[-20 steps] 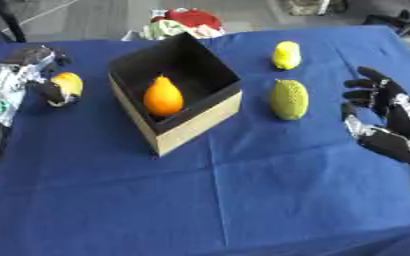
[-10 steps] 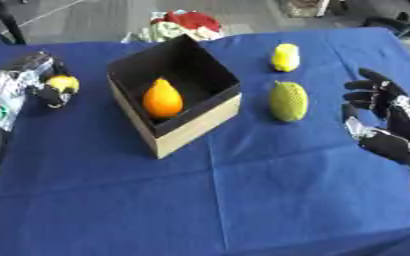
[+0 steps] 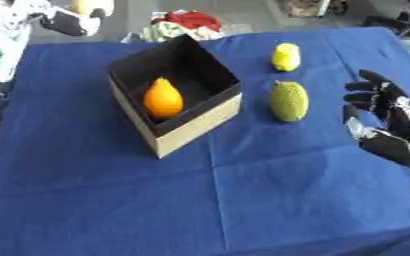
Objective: Pick up objects on the table and place them in the box.
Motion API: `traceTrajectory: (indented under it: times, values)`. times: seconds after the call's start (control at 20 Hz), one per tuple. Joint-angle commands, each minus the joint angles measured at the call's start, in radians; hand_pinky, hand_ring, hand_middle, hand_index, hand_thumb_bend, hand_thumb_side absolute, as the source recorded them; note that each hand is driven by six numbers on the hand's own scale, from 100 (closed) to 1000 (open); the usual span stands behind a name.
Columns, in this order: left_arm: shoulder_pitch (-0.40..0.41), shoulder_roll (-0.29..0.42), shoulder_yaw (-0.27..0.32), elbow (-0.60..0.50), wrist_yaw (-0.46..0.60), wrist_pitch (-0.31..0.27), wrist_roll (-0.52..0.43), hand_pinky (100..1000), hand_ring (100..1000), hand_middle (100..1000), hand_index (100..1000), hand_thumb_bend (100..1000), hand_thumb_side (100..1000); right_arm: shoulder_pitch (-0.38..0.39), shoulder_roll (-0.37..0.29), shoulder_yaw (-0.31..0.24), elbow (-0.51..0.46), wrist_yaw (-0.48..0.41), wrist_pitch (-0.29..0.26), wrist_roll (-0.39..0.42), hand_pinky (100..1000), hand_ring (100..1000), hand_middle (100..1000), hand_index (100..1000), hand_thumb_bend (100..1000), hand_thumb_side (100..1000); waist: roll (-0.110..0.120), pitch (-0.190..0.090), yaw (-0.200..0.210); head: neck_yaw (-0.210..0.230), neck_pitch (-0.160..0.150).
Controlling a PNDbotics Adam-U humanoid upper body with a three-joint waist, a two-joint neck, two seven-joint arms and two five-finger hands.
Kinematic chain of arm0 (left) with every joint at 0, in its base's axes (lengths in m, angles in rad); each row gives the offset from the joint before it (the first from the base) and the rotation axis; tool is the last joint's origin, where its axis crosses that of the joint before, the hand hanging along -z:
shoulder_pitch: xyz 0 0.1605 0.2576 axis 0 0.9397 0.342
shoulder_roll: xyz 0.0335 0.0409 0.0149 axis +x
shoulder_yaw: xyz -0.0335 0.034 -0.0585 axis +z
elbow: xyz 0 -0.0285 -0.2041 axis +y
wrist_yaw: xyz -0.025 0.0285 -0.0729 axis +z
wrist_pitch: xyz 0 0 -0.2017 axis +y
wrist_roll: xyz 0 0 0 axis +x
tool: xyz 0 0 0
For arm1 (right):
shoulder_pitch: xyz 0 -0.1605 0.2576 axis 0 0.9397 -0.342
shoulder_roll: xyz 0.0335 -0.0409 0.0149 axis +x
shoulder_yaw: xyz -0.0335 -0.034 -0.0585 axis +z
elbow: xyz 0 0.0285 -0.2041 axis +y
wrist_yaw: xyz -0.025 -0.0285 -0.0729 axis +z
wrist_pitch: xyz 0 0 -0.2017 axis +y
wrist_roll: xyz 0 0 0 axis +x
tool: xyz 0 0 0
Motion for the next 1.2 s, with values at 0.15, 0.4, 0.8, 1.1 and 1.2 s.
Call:
traceTrajectory:
  times: [0.15, 0.4, 0.8, 1.1, 1.2]
  values:
    - [-0.007, -0.071, -0.067, 0.043, -0.017, -0.051, -0.071, 758, 672, 654, 803, 529, 194, -0.017, -0.013, -0.005, -0.007, -0.005, 0.000, 0.003, 822, 795, 792, 965, 174, 134, -0.005, -0.018, -0.004, 0.003, -0.007]
    - [0.032, -0.067, -0.062, 0.036, -0.006, -0.090, -0.056, 818, 793, 788, 914, 786, 541, -0.032, -0.036, -0.017, -0.006, 0.004, 0.003, -0.004, 823, 795, 792, 965, 105, 198, -0.008, -0.017, 0.004, -0.009, -0.009]
    - [0.178, 0.099, 0.019, -0.337, 0.373, 0.005, 0.073, 773, 731, 714, 847, 743, 437, -0.155, -0.239, 0.027, 0.028, 0.077, 0.012, 0.060, 832, 807, 806, 960, 215, 100, -0.004, -0.039, 0.060, -0.048, 0.007]
    - [0.410, 0.153, 0.113, -0.549, 0.599, 0.135, 0.151, 750, 711, 689, 831, 714, 412, -0.318, -0.374, 0.177, 0.165, 0.220, -0.027, 0.380, 871, 869, 870, 957, 294, 100, -0.008, -0.058, 0.119, -0.097, 0.021]
    - [0.481, 0.137, 0.143, -0.582, 0.631, 0.158, 0.166, 745, 707, 683, 827, 712, 413, -0.363, -0.369, 0.212, 0.244, 0.298, -0.047, 0.481, 885, 895, 894, 960, 338, 100, -0.009, -0.063, 0.134, -0.109, 0.024]
